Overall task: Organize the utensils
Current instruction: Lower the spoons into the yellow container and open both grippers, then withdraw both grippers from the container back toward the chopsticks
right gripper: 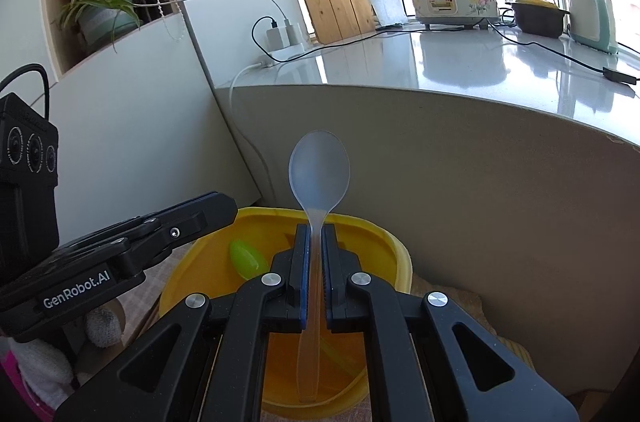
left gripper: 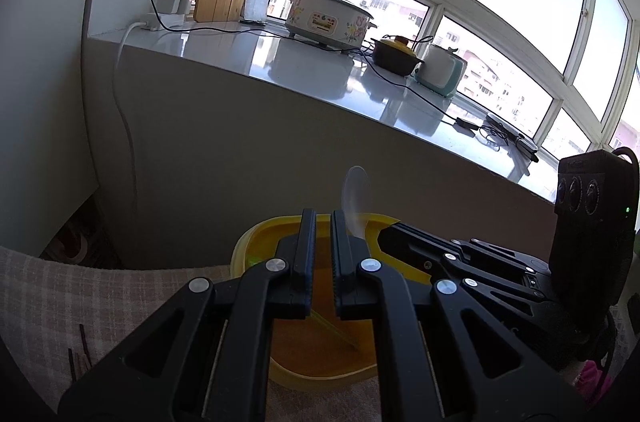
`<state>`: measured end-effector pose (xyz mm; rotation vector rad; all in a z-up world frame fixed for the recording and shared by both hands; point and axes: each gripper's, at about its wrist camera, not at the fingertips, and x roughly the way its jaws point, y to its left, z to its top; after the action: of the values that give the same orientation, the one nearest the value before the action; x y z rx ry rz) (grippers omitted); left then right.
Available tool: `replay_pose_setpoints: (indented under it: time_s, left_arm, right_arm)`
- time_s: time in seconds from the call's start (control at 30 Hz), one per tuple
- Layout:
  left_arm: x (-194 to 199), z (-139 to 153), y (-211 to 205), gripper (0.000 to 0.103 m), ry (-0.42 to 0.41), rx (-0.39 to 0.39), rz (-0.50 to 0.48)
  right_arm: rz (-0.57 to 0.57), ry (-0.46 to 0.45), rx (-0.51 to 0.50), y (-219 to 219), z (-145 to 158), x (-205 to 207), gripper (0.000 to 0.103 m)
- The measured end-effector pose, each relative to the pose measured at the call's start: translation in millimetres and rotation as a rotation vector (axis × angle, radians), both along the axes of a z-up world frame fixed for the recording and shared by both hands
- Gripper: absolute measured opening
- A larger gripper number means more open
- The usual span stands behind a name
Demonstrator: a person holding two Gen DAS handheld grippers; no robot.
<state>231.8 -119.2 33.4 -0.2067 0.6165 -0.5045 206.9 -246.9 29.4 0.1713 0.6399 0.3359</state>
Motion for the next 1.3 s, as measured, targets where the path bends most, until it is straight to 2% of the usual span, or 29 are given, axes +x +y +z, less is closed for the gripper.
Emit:
replay_pose_setpoints:
  time_s: [0.17, 0.37, 0.4, 0.47, 0.5, 0.6, 0.7, 0.77, 0.97, 1.03, 1.13, 1.2, 1.3]
  left_arm:
    - [-17.4, 12.2, 7.4, 0.004, -0.041, 0.015, 0.000]
    - [-42.1, 24.6, 30.6, 0.005, -0.063, 0.048, 0.015]
    - [-45.9, 26.1, 36.3, 0.008, -0.064, 0.059, 0.019]
    - [-54.5, 27.9, 50.4, 0.030, -0.061, 0.087, 0.037]
    - [-58.7, 28.0, 58.8, 0.034, -0.057, 0.096, 0.047]
    - [-70.6, 26.3, 84.9, 0.037, -0.039, 0.146, 0.077]
    - [-80.7, 19.1, 113.9, 0.047, 0.007, 0.185, 0.106]
    - [-87.4, 12.1, 133.4, 0.058, 0.035, 0.210, 0.130]
    - [-101.0, -28.2, 186.7, 0.059, 0.194, 0.249, 0.180]
    - [-104.6, -43.7, 200.8, 0.059, 0.245, 0.264, 0.199]
    - [-109.2, -61.5, 220.7, 0.059, 0.324, 0.250, 0.216]
    - [-115.3, -65.1, 234.1, 0.059, 0.353, 0.244, 0.238]
    - [-132.7, -58.2, 257.8, 0.059, 0.347, 0.252, 0.303]
  right_arm:
    - [0.019, -0.039, -0.020, 4.0, 14.8, -19.8, 0.006]
    - [0.036, -0.040, -0.026, 10.9, 27.4, -38.2, 0.006]
    - [0.042, -0.039, -0.028, 13.4, 28.7, -41.8, 0.007]
    - [0.048, -0.040, -0.036, 18.6, 30.8, -50.2, 0.015]
    - [0.051, -0.042, -0.040, 21.5, 31.9, -54.8, 0.022]
    - [0.067, -0.036, -0.047, 31.2, 33.9, -68.7, 0.027]
    - [0.098, -0.024, -0.069, 46.1, 33.2, -81.4, 0.035]
    - [0.125, -0.005, -0.086, 58.6, 30.2, -86.6, 0.037]
    - [0.234, 0.103, -0.122, 109.7, 5.4, -90.5, 0.039]
    - [0.268, 0.160, -0.133, 129.5, -9.4, -87.4, 0.048]
    - [0.333, 0.221, -0.192, 159.6, -30.8, -83.7, 0.049]
    - [0.361, 0.239, -0.233, 175.4, -42.8, -83.4, 0.050]
    - [0.378, 0.264, -0.249, 185.7, -55.1, -80.0, 0.050]
